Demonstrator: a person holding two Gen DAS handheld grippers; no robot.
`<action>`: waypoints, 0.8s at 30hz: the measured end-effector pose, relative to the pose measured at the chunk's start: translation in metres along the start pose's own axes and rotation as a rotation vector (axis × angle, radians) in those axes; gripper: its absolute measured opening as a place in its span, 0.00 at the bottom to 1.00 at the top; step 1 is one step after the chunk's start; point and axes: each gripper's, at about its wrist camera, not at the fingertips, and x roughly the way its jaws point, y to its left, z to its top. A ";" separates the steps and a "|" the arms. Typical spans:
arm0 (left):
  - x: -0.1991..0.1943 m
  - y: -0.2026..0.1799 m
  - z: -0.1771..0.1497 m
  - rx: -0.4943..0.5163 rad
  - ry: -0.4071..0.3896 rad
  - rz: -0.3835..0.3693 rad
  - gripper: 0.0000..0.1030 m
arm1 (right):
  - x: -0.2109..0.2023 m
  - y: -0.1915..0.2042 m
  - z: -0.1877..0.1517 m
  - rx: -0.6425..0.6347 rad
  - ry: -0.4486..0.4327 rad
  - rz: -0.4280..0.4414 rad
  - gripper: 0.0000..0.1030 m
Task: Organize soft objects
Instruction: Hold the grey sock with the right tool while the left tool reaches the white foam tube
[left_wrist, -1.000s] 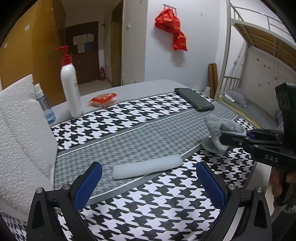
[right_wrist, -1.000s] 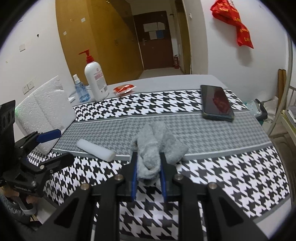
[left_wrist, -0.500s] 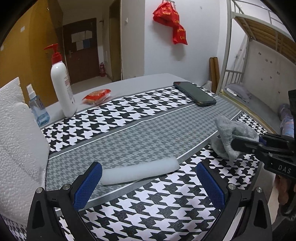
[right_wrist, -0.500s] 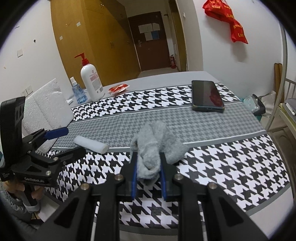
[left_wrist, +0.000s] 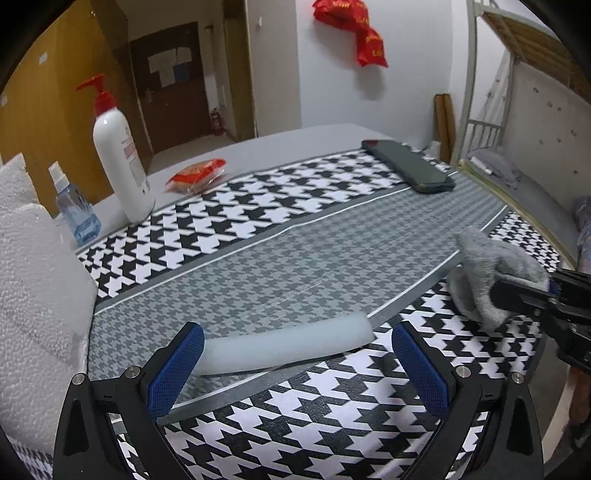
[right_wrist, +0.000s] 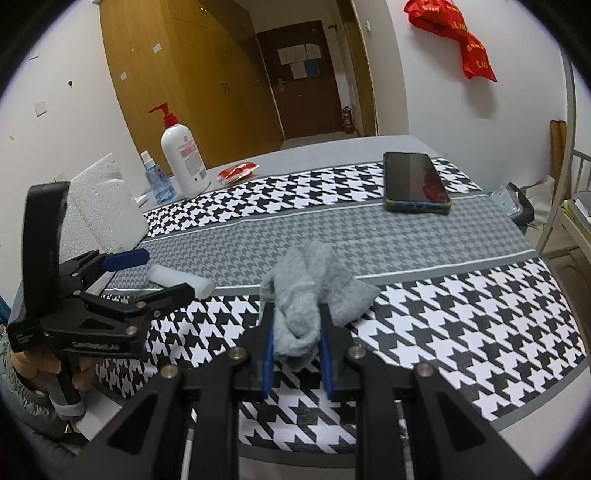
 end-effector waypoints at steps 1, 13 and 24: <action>0.003 0.001 0.001 -0.006 0.013 0.000 0.99 | 0.000 0.000 0.000 0.000 0.001 0.002 0.23; 0.022 0.009 0.003 -0.029 0.093 0.007 0.99 | 0.000 -0.002 0.000 0.002 0.002 0.010 0.24; 0.017 0.011 0.002 -0.023 0.070 -0.006 0.86 | 0.000 0.000 0.001 -0.004 0.013 -0.005 0.24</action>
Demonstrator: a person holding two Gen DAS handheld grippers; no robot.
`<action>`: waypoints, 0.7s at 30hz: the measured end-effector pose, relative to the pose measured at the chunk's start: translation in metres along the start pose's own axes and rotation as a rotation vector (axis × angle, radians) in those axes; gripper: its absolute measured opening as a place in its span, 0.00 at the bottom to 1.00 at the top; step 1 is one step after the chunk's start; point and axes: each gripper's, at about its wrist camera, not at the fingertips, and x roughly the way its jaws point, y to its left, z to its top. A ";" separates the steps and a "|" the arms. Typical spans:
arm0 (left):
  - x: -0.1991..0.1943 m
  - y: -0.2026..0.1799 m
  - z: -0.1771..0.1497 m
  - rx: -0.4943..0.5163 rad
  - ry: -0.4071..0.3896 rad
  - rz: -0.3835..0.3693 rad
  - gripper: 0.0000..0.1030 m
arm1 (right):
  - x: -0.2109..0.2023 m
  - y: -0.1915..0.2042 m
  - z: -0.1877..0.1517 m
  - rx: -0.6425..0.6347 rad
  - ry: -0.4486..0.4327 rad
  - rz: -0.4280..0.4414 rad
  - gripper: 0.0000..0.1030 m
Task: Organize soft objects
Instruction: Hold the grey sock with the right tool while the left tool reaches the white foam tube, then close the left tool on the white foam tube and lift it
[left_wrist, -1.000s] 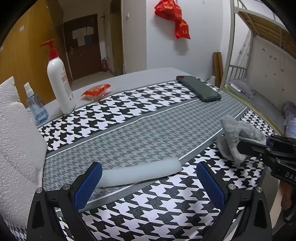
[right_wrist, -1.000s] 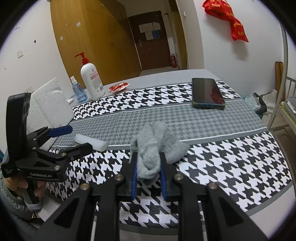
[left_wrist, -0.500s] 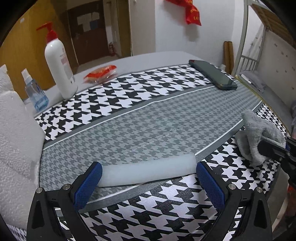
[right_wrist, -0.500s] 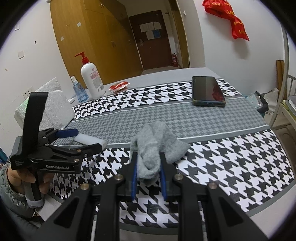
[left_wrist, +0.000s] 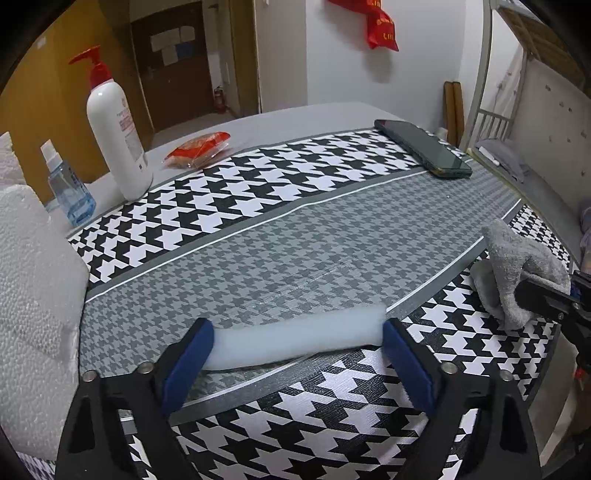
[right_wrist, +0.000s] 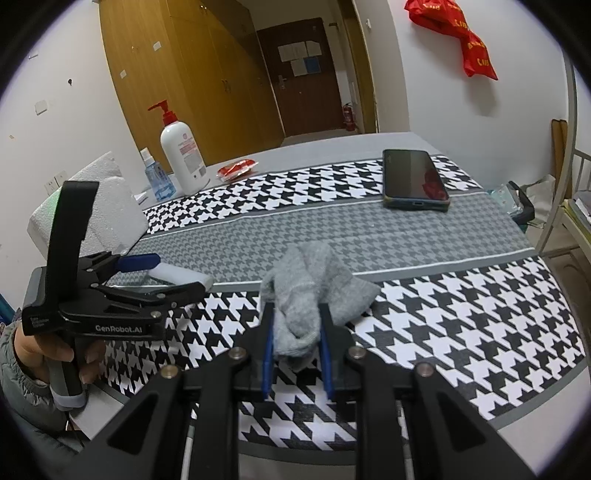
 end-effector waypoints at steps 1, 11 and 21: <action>-0.002 0.000 -0.001 0.004 -0.003 -0.003 0.82 | 0.000 0.000 0.000 -0.001 0.001 -0.001 0.24; -0.017 0.013 -0.001 -0.022 -0.033 -0.072 0.17 | -0.003 0.002 0.000 -0.008 -0.004 -0.001 0.24; -0.015 0.011 0.007 0.031 -0.040 -0.063 0.05 | -0.005 0.004 0.000 -0.012 -0.009 0.000 0.24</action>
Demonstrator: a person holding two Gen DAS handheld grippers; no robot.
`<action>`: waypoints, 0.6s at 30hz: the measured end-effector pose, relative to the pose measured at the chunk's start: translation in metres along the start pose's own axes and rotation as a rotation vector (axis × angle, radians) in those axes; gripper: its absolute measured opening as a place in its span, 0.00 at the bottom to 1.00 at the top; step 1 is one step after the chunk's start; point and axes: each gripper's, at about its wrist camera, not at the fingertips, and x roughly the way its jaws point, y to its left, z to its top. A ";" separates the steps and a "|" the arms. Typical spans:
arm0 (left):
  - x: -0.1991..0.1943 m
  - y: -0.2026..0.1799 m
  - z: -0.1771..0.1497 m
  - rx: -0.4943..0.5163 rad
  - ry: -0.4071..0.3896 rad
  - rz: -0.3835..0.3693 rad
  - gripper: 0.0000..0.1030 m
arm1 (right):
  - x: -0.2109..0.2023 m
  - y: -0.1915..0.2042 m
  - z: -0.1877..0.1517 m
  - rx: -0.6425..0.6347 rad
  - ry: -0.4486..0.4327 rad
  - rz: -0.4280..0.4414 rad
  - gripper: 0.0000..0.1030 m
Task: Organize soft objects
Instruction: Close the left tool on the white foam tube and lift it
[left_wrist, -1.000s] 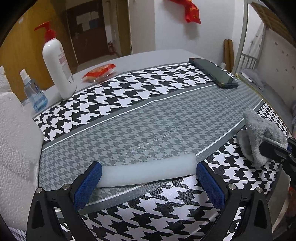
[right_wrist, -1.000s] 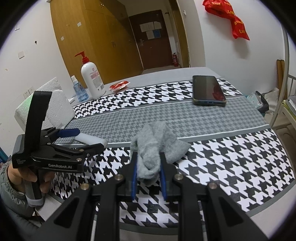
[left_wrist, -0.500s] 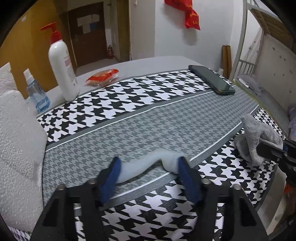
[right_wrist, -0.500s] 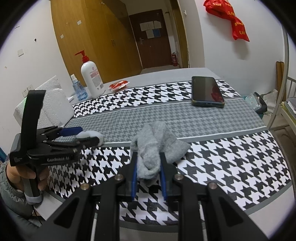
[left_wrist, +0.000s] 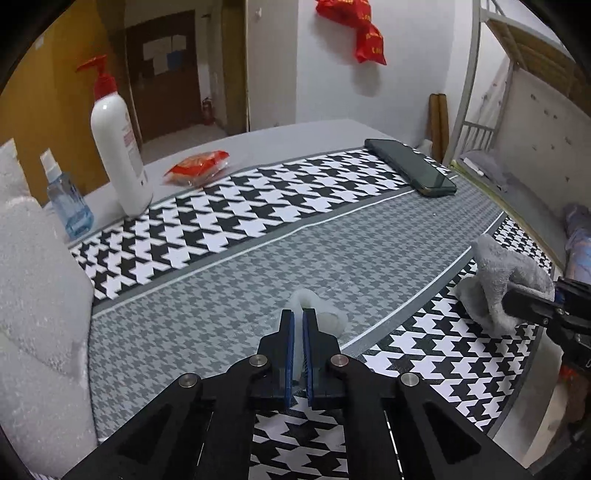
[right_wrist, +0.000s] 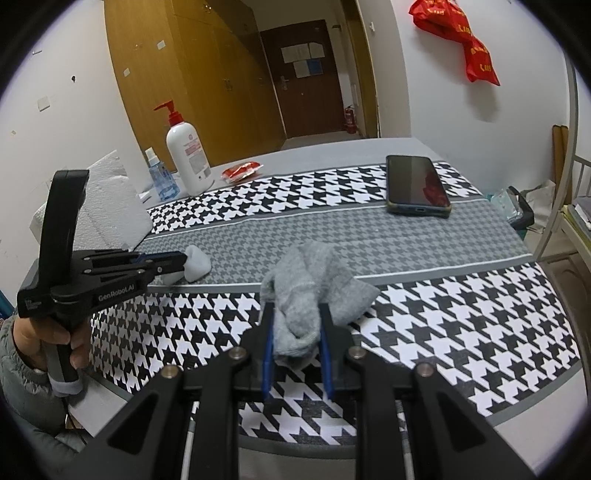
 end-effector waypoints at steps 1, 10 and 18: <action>0.001 -0.001 0.000 0.012 0.006 -0.003 0.05 | 0.000 0.000 0.000 0.001 -0.001 0.000 0.24; 0.005 0.000 0.003 0.012 0.002 -0.002 0.10 | 0.002 0.001 0.000 -0.004 0.006 0.004 0.24; 0.009 0.010 0.003 -0.034 0.009 -0.063 0.74 | 0.004 0.002 0.001 -0.006 0.012 0.004 0.24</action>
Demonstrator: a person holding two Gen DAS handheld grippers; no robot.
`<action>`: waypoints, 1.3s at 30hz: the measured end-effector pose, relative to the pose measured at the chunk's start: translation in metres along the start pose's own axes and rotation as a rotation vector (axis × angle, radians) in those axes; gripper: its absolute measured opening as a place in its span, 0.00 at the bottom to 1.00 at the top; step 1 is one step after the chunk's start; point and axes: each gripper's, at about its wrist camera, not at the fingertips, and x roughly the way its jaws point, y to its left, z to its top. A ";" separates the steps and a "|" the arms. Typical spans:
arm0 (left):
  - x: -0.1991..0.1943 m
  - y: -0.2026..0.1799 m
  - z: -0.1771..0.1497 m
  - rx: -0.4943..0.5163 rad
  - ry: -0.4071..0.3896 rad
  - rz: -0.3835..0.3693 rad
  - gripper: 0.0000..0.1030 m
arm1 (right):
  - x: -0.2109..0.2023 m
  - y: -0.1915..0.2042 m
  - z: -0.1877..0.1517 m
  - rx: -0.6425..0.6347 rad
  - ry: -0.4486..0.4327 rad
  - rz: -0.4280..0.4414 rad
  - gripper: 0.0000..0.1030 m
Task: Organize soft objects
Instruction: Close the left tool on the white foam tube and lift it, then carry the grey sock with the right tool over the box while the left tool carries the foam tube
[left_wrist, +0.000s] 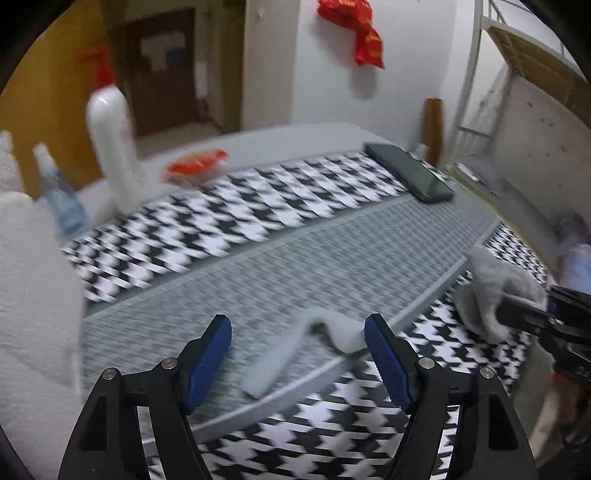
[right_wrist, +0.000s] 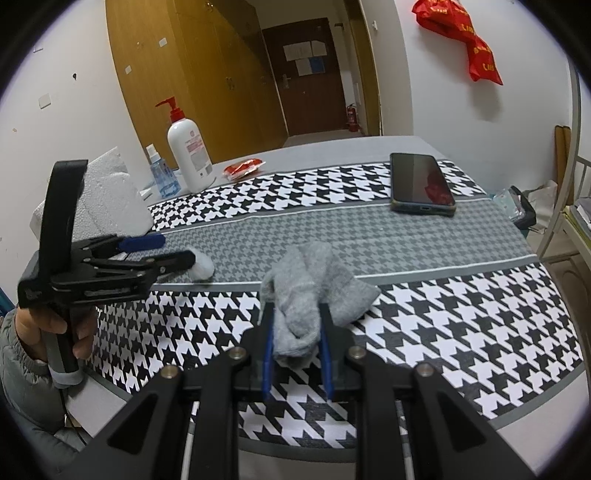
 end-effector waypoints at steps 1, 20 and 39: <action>0.005 -0.003 -0.001 0.013 0.019 -0.005 0.74 | 0.000 0.000 0.000 0.001 0.000 -0.001 0.24; -0.006 -0.001 -0.009 0.008 -0.024 -0.049 0.11 | -0.001 0.001 -0.001 0.005 -0.001 -0.008 0.24; -0.054 -0.017 -0.015 0.074 -0.117 -0.016 0.12 | -0.032 0.026 0.009 -0.031 -0.074 -0.028 0.23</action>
